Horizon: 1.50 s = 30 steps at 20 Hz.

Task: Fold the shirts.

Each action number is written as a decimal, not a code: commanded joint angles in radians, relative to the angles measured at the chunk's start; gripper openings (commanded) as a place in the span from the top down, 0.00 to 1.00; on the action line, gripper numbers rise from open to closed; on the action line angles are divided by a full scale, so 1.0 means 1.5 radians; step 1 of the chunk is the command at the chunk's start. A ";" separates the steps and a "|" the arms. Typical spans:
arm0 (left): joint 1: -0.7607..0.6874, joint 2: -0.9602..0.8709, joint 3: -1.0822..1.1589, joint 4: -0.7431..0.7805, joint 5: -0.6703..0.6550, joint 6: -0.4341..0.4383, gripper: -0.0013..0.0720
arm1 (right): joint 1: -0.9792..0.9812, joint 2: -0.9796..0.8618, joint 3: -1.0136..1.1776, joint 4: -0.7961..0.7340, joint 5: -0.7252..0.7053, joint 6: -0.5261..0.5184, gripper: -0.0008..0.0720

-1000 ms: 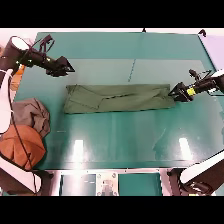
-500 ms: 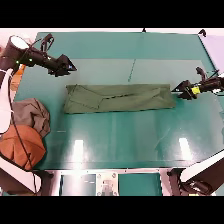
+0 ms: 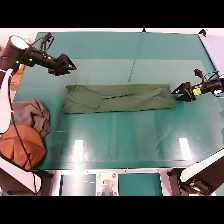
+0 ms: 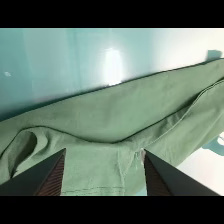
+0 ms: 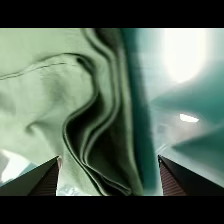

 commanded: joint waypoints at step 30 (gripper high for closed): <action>-0.478 -0.239 0.008 -0.102 0.326 -0.048 0.95 | 0.168 0.358 0.055 0.074 0.107 0.057 0.97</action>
